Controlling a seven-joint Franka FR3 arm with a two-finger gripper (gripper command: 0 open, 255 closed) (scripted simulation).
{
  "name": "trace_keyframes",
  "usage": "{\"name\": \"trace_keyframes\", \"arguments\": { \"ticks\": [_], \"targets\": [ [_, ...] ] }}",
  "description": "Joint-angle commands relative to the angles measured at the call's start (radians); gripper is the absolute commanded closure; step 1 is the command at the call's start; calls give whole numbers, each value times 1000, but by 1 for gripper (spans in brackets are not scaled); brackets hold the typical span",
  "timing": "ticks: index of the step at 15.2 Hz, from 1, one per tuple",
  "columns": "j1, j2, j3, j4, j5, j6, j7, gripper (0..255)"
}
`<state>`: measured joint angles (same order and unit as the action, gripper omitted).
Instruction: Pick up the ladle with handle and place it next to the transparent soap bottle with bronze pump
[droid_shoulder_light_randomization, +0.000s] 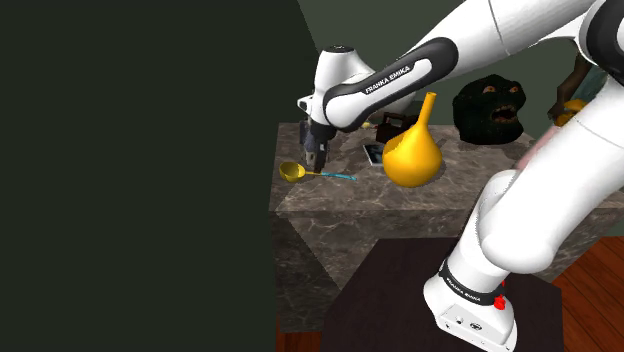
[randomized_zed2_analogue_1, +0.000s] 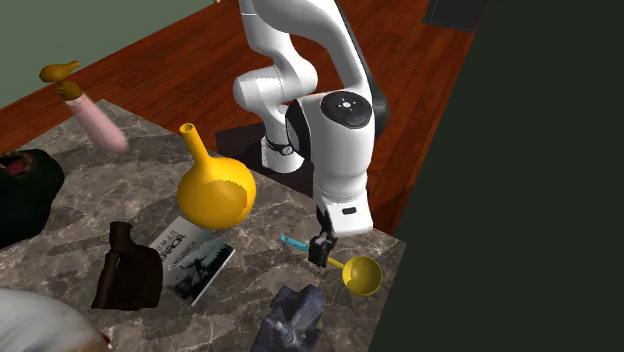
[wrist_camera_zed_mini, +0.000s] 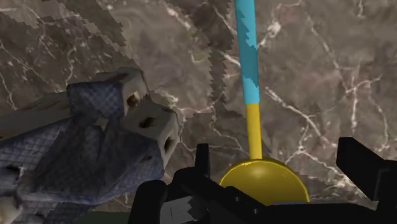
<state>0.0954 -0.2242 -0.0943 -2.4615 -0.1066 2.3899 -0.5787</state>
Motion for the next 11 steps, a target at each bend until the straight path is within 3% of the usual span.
{"name": "trace_keyframes", "arguments": {
  "ticks": [1, 11],
  "targets": [
    [7, 75, 5, 10, -23, 72, -28, 0],
    [3, 165, -1, -5, -26, 179, -27, 0]
  ]
}}
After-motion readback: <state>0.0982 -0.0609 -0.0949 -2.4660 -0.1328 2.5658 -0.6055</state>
